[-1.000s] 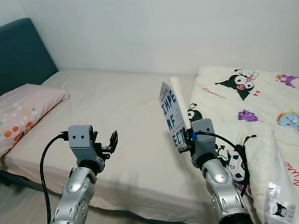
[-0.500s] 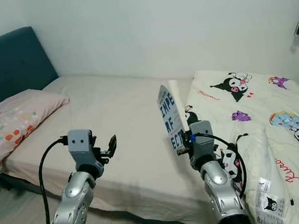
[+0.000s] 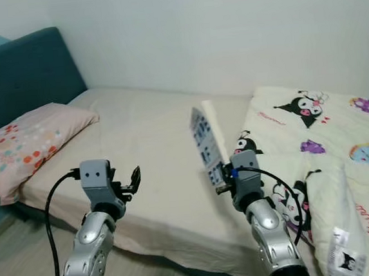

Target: Clean up the room

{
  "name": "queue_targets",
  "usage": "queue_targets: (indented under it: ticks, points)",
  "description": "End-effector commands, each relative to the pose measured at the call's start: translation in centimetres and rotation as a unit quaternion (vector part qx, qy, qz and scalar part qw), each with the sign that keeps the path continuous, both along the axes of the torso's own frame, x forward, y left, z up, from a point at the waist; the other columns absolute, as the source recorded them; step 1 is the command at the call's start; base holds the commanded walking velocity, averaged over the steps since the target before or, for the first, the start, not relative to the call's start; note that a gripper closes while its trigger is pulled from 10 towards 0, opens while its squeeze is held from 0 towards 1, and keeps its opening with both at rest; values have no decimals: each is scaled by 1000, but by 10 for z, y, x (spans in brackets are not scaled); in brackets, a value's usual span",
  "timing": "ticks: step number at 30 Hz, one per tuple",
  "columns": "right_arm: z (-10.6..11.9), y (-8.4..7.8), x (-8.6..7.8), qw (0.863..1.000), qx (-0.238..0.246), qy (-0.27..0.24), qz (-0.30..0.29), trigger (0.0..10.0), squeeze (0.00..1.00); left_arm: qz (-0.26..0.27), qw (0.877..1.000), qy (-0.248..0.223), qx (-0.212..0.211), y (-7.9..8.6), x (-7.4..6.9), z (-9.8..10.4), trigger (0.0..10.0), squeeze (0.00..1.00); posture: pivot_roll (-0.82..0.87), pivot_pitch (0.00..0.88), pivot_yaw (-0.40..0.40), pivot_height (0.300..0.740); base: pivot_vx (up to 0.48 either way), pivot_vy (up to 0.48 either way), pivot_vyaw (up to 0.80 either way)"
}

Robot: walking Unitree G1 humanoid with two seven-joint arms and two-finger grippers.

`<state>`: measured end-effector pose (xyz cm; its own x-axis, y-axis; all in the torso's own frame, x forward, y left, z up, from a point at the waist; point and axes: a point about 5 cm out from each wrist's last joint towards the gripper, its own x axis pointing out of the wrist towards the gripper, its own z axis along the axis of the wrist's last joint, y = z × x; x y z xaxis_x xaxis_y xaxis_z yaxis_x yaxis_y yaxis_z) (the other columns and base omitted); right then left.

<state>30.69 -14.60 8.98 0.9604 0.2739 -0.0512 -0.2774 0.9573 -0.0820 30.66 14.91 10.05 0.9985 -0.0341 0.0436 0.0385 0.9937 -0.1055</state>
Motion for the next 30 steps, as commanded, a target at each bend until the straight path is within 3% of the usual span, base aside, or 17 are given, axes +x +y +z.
queue_targets:
  ticks: [1,8,10,30]
  points:
    - [10,6,2,999,2,-29,14,10000,0,7,1000,-2,6,4,0,3,10000,0,-13,0,3,740,0,-480,800]
    - [11,8,4,999,-1,-31,20,10000,0,14,1000,-4,2,5,-1,3,10000,0,-10,0,-1,740,0,-480,800]
    - [13,8,6,999,-2,-32,23,10000,0,20,1000,-5,-16,6,-2,3,10000,0,-7,0,-3,740,0,0,800]
    - [14,9,9,999,-4,-32,30,10000,0,22,1000,-3,-9,7,-3,2,10000,0,-1,0,-8,740,0,0,800]
